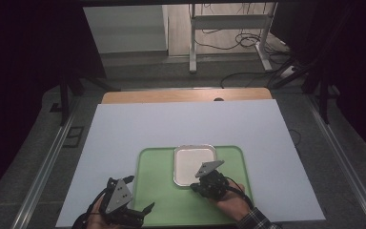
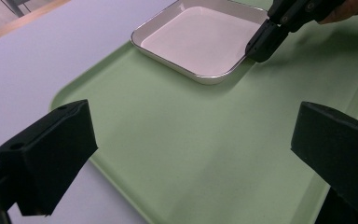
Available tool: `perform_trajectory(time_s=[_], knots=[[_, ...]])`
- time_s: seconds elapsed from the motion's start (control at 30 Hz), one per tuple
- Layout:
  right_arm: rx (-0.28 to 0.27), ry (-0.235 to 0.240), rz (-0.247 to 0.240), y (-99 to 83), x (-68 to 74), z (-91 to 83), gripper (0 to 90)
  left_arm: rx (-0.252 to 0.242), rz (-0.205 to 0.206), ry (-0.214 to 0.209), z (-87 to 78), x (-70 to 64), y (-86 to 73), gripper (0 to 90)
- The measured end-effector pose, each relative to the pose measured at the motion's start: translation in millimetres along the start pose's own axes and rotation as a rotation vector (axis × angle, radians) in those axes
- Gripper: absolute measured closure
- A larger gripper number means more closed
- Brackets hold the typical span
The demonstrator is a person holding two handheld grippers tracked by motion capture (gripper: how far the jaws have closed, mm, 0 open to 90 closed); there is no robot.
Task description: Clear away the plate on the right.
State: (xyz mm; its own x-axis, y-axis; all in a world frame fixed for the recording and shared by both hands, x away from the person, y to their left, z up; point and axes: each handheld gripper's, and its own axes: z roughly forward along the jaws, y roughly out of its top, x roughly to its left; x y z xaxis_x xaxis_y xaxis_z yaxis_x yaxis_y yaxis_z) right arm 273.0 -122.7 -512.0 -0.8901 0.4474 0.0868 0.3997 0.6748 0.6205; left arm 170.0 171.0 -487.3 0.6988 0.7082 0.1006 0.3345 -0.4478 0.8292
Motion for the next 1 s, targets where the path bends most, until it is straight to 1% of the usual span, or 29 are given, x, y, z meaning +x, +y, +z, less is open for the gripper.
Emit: perform_trajectory(time_s=[0.1, 0.3, 0.4, 0.67, 1.0], knots=[[0.008, 0.001, -0.004, -0.4, 1.7, 0.2, 88.4, -0.003, -0.001, 0.000, -0.2, -0.1, 0.1, 0.0], [-0.018, 0.022, -0.001, 0.9, 3.4, -4.8, 87.0, -0.003, 0.002, 0.001, -0.3, 0.1, 0.2, 0.0], [-0.028, 0.020, -0.002, 1.0, 3.4, -7.2, 85.0, -0.003, 0.000, 0.000, -0.2, -0.1, 0.1, 0.0], [-0.049, 0.005, 0.009, 0.2, 0.8, -14.5, 76.8, -0.003, 0.000, -0.001, -0.2, 0.0, 0.2, 0.0], [-0.083, -0.015, 0.039, -2.1, -5.1, -25.8, 64.6, -0.003, 0.000, -0.001, -0.1, -0.2, 0.2, 0.0]])
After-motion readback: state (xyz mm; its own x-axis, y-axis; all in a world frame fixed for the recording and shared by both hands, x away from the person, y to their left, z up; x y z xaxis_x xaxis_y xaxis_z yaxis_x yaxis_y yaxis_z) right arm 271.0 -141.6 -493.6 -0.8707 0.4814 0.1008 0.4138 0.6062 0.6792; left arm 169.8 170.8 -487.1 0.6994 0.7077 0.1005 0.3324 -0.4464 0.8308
